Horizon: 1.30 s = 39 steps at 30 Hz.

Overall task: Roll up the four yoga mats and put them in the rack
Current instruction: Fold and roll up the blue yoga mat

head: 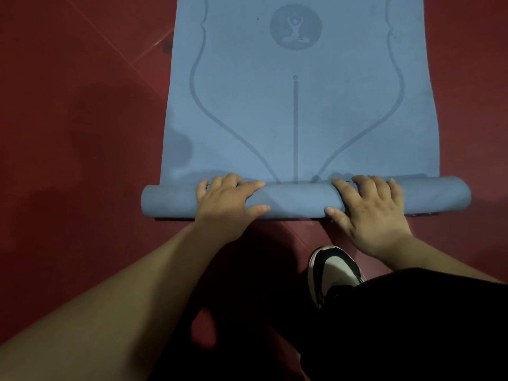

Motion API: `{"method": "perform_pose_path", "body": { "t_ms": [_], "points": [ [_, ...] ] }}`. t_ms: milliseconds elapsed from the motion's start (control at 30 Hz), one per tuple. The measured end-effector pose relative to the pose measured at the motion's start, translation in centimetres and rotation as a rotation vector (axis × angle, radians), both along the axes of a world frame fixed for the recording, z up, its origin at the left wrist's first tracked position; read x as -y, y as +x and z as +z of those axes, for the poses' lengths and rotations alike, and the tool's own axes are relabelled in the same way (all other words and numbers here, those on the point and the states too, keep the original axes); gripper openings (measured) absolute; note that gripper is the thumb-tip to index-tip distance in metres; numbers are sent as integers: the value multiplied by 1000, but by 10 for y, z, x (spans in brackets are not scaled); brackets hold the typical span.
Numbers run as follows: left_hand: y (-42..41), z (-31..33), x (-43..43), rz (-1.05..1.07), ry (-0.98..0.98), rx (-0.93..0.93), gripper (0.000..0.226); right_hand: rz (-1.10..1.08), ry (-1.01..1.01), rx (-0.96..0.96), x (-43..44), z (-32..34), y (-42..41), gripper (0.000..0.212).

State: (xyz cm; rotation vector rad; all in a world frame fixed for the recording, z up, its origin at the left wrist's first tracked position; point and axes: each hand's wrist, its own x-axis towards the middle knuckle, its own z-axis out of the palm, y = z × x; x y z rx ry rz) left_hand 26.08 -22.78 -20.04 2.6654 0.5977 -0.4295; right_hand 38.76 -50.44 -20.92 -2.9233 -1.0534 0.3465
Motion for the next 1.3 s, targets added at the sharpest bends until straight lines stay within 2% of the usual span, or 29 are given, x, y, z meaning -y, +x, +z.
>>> {"method": "perform_pose_path", "body": {
  "t_ms": [100,233,433,567,667,800,867,967,1100,1233,1300],
  "points": [
    [10,9,4,28,11,-53,54,14,-47,-56,-7,5,20,72],
    [-6,6,29,14,117,87,63,17,-85,-81,-12,5,29,74],
    [9,2,13,35,23,18,60,-26,37,-22,-12,9,23,71],
    [21,7,4,9,-24,-72,60,8,-10,-5,-5,5,13,72],
    [23,12,10,3,2,-90,61,17,-32,-34,-5,7,22,73],
    [5,16,23,-12,136,-5,72,44,-64,-43,-9,7,34,76],
    [-2,14,25,-37,131,-30,76,56,-77,-39,-10,7,36,78],
    [13,8,19,15,72,-53,66,36,-92,-33,-14,12,35,81],
    [28,5,7,-20,54,-104,61,-14,-85,-9,-21,9,27,81],
    [35,13,7,-25,59,-141,63,14,-87,-16,-22,6,36,83],
    [31,16,13,-21,93,-110,72,22,-85,-19,-24,6,44,84]
  ]
}}
